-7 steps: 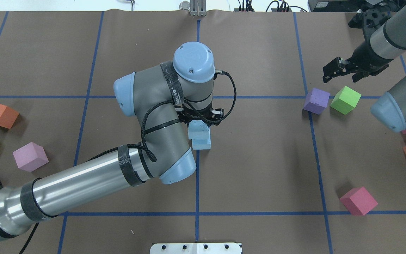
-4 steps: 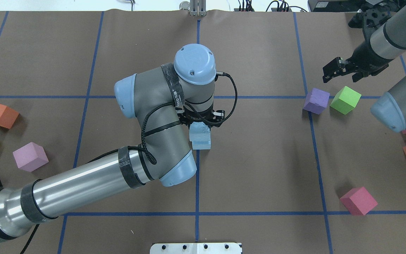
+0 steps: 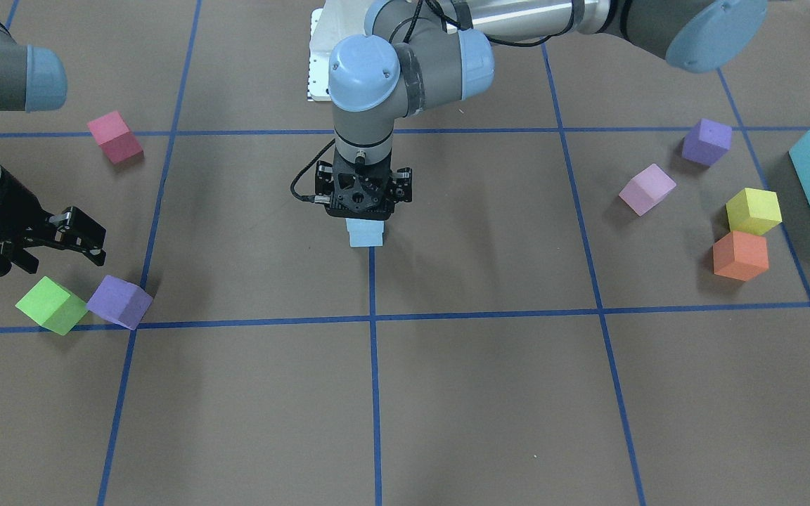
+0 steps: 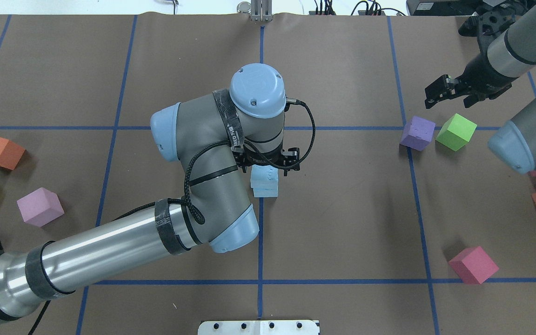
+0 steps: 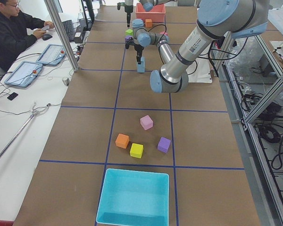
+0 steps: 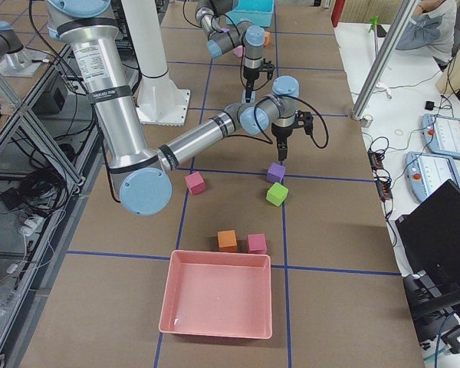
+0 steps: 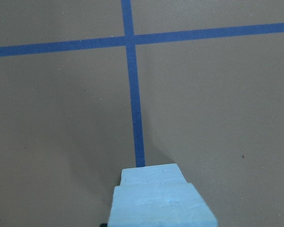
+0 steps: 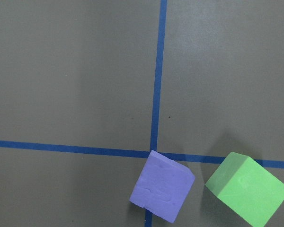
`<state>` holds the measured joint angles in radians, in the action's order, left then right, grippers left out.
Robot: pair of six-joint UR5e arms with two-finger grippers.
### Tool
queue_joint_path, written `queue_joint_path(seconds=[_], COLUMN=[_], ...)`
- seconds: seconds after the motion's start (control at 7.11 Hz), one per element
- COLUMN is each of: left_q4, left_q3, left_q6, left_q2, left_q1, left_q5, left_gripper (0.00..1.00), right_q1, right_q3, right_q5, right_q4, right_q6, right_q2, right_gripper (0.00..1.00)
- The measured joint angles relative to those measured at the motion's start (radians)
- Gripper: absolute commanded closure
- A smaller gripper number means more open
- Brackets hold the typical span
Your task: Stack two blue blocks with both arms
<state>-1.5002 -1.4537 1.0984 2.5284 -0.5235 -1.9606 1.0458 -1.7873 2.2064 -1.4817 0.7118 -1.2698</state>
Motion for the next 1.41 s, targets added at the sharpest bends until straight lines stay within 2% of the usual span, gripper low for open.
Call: queue_joint_path(seconds=[0.42,0.7,0.84,1.13,1.41], left_q4=[0.000,0.002,0.004,0.008,0.014], left_q3=[-0.041,-0.056,-0.068,-0.145,-0.198], left_q6=[-0.019,-0.083,-0.139,-0.321,-0.569], left_q2=[-0.011,-0.014,-0.032,-0.153,-0.292], left_q1=[-0.021,-0.102,-0.167,-0.320,-0.515], left_q5=[-0.003,-0.033,-0.077,-0.141,-0.225], left_gripper=[0.02,0.02,0.02,0.02,0.01], right_q1=[0.000,0.000,0.000,0.016,0.101], right_q3=[0.000,-0.002,-0.001,-0.002,-0.003], right_q5=[0.000,0.001,0.002,0.001,0.000], right_q4=[-0.001,0.004,0.005,0.006,0.006], right_q6=[0.000,0.000,0.000,-0.018,-0.068], right_q2=[0.006,0.008,0.008,0.003,-0.037], right_gripper=[0.00,0.00,0.00,0.00,0.00])
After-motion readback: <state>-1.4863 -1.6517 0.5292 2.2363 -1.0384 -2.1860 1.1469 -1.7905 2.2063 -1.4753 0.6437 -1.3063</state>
